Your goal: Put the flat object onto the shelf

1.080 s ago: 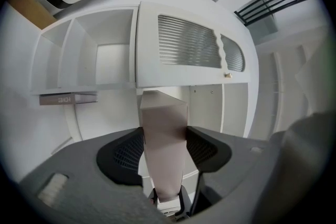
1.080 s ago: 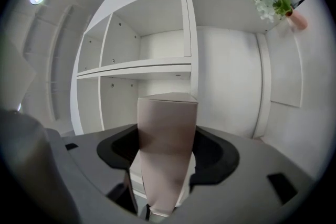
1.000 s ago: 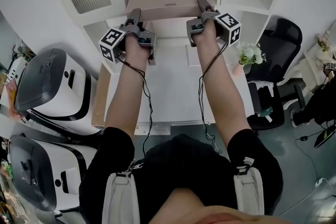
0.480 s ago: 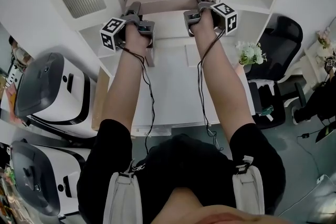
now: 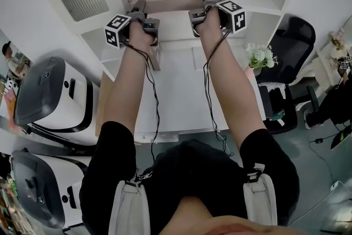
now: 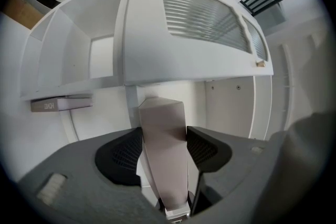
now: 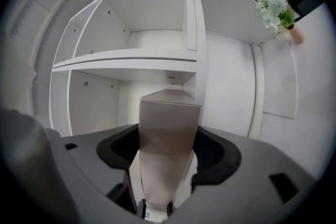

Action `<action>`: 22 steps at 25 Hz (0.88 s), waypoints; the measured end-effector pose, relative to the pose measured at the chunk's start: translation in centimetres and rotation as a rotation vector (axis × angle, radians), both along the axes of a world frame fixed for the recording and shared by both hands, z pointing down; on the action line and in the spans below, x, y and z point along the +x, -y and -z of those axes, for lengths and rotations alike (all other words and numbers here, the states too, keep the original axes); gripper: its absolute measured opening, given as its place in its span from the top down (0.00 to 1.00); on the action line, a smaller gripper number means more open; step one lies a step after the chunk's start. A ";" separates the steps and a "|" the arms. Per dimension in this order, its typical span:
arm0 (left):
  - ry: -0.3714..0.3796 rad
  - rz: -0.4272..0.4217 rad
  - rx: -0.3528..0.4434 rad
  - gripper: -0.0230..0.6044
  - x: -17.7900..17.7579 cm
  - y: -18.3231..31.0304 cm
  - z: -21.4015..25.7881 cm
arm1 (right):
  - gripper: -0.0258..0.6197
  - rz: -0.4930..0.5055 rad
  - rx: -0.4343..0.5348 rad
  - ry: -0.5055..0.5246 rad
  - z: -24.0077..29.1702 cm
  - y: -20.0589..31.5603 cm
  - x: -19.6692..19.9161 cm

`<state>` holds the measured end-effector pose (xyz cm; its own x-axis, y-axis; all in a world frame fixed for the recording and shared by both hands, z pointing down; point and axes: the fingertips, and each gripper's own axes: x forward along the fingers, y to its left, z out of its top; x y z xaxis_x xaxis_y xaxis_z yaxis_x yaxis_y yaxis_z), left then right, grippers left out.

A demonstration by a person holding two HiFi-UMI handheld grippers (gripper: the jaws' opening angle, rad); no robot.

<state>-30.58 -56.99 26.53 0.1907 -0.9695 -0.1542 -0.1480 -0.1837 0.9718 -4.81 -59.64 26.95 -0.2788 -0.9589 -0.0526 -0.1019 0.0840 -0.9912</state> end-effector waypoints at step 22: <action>1.201 0.222 0.256 0.46 2.5 -9.9 2.6 | 0.35 -0.339 0.620 -1.177 4.1 -11.3 -0.5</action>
